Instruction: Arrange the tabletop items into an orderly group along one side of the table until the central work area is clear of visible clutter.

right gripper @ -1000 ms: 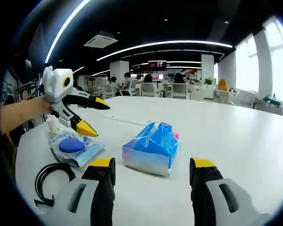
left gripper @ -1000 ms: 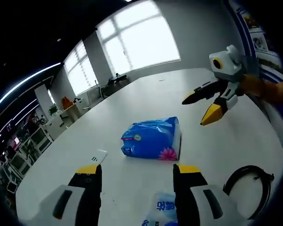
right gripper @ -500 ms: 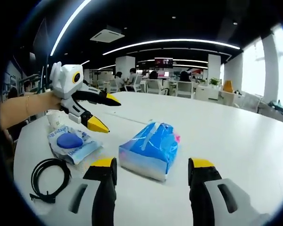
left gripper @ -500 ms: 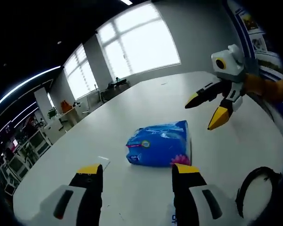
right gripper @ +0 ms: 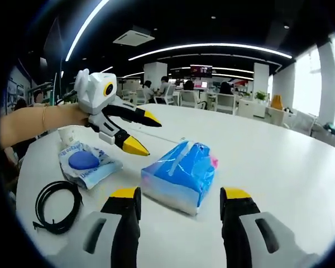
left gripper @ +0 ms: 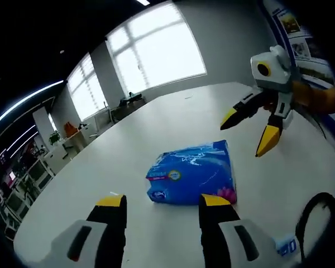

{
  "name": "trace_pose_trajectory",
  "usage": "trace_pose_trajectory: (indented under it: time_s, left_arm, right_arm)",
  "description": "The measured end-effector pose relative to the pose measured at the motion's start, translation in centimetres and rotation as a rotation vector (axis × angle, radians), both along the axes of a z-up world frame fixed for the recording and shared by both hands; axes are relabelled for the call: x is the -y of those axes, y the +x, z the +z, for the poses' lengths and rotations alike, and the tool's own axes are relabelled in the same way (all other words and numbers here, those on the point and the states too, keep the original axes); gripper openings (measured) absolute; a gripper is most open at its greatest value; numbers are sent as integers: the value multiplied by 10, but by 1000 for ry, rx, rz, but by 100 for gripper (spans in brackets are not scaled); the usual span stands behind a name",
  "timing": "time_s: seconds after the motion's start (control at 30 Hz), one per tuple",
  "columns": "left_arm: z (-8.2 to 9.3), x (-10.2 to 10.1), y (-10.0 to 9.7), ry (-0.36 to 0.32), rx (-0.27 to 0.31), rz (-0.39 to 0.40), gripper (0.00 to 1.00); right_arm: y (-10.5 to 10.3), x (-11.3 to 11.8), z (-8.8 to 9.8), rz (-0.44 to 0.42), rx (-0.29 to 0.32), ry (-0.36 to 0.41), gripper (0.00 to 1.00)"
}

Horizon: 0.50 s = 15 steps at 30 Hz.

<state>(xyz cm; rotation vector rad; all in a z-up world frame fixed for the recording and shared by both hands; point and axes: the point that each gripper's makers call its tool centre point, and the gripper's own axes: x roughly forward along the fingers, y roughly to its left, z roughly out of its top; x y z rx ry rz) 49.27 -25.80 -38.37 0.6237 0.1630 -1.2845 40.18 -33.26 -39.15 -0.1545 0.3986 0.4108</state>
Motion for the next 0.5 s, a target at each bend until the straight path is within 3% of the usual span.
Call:
trace_pose_trajectory:
  time_s: [0.17,0.3,0.5]
  left_arm:
    - [-1,3,8,-3,-16,-11,51]
    - [-2,9,9,9,-19,-68,47]
    - [-13,15,4,72,-32,-132,47]
  right_arm:
    - [3,1,-3,-6,-8,15,51]
    - [8,0,1,-20,5,54,49]
    - [12,-2,-1,-22,-2,70,47]
